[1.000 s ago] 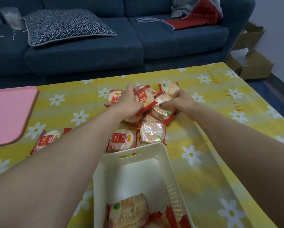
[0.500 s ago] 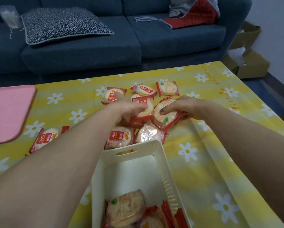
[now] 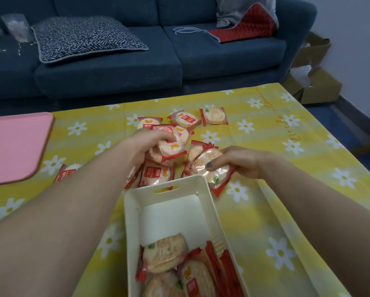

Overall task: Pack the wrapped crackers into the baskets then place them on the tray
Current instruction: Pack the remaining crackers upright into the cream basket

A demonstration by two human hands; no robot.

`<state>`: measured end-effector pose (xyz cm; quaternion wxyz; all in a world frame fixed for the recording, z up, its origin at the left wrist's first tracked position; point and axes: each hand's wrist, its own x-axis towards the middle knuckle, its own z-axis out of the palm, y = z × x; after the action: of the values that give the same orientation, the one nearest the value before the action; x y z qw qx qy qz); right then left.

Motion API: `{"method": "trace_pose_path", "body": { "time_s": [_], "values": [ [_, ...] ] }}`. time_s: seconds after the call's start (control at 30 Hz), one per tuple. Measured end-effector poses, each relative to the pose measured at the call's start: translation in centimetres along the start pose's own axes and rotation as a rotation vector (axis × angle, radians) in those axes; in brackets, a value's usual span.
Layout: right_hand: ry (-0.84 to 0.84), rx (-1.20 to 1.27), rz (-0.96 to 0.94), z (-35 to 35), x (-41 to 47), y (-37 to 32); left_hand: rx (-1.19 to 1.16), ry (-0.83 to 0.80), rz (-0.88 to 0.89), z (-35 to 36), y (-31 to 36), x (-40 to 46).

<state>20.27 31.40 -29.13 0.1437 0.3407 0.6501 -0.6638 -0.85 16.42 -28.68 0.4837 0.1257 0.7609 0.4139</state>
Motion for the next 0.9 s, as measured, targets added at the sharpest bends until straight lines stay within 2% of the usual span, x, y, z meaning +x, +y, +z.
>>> {"method": "trace_pose_path", "body": {
  "time_s": [0.07, 0.17, 0.27, 0.47, 0.6, 0.7, 0.9],
  "values": [
    [0.065, -0.099, 0.032, 0.5, 0.1, 0.0, 0.072, -0.029, -0.005, -2.0, -0.4, -0.9],
    [0.137, -0.193, 0.086, 1.4, 0.4, -0.2, 0.366, -0.017, -0.019, -3.7, -1.9, -2.1],
    [0.193, -0.276, 0.034, 2.4, 0.1, -1.1, 0.474, -0.053, -0.038, -3.3, -3.3, -3.5],
    [0.110, -0.684, 0.051, 2.5, 1.5, -4.4, 0.635, -0.169, 0.000, -1.9, -3.9, -3.7],
    [0.080, -0.623, 0.075, 3.0, 2.5, -4.6, 0.624, -0.145, 0.012, -1.6, -4.1, -3.4],
    [0.132, -0.667, 0.057, 2.6, 2.4, -4.4, 0.543, -0.128, 0.009, -1.5, -4.5, -3.3],
    [0.207, -0.552, 0.033, 2.1, 1.6, -4.1, 0.457, -0.100, 0.063, -1.0, -4.8, -3.8]
  ]
}}
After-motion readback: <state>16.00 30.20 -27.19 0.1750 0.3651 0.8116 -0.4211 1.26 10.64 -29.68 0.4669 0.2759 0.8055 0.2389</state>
